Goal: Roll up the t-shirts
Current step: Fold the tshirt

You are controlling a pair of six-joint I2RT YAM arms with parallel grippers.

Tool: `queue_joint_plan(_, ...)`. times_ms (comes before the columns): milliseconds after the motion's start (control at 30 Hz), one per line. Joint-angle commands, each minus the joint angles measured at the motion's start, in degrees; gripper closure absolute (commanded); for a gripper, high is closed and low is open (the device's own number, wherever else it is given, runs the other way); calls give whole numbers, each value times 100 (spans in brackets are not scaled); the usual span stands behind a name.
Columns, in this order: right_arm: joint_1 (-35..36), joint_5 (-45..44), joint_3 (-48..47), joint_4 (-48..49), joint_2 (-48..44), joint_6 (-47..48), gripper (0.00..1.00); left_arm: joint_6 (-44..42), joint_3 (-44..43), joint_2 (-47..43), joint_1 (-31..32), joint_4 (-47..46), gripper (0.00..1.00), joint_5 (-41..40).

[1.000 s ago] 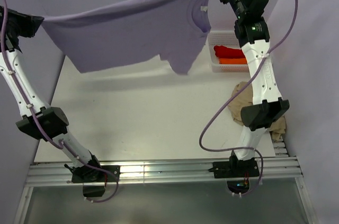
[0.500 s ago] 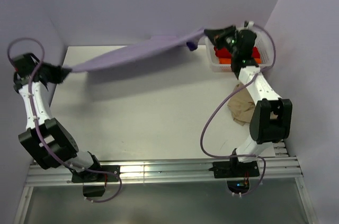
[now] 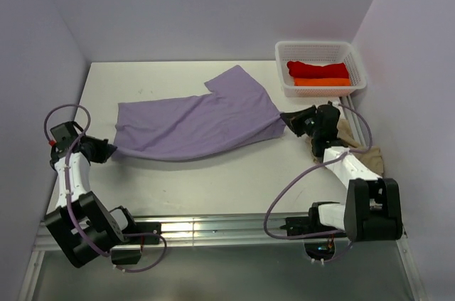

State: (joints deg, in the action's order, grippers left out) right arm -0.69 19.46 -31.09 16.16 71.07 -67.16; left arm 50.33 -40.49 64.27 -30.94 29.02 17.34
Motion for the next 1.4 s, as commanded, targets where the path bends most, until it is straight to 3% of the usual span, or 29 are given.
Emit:
queue_joint_plan(0, -54, -785, 199, -953, -584, 396, 100, -313, 225, 217, -9, 262, 100, -433)
queue_joint_plan(133, -45, -1347, 524, -1571, -1191, 519, 100, -225, 366, 323, -9, 306, 100, -213)
queue_joint_plan(467, -54, -1700, 1096, -2468, -2149, 598, 99, -137, 209, -608, -9, 1077, 98, -503)
queue_joint_plan(533, -54, -1858, 1140, -2732, -2307, 590, 90, -207, 129, -748, 0, 1229, 92, -391)
queue_joint_plan(567, -54, -1850, 1175, -2741, -2369, 607, 81, -225, 112, -819, 0, 1290, 74, -407)
queue_joint_plan(633, -54, -1893, 1245, -2829, -2518, 599, 80, -242, 76, -1039, 0, 1641, 60, -556)
queue_joint_plan(667, -54, -1894, 1263, -2855, -2649, 598, 80, -277, 50, -1118, 0, 1738, 47, -713)
queue_joint_plan(733, -54, -1894, 1281, -2934, -2773, 607, 76, -330, 24, -1293, -9, 2054, 36, -907)
queue_joint_plan(767, -54, -1885, 1281, -2961, -2887, 625, 68, -339, 15, -1329, 0, 2134, 26, -1013)
queue_joint_plan(867, -54, -1885, 1246, -3171, -3011, 651, 43, -427, -46, -1426, -9, 2319, 23, -1075)
queue_joint_plan(933, -54, -1937, 1132, -3443, -3169, 756, 35, -506, -134, -1487, -9, 2363, 23, -1145)
queue_joint_plan(1067, -54, -2298, 851, -3858, -3485, 1125, 33, -795, -521, -1514, -9, 2180, 22, -1085)
queue_joint_plan(1233, -45, -2096, 272, -3568, -3154, 1687, 35, -1165, -1030, -1199, 0, 1336, 21, 40)
queue_joint_plan(1300, -37, -1886, -35, -3332, -2898, 1915, 36, -1235, -1425, -857, -9, 959, 12, 591)
queue_joint_plan(1333, -2, -1754, -142, -3208, -2618, 2012, 39, -1210, -1548, -724, -9, 844, 4, 569)
queue_joint_plan(1367, 16, -1675, -265, -3068, -2442, 2048, 40, -1192, -1837, -436, -9, 686, 3, 551)
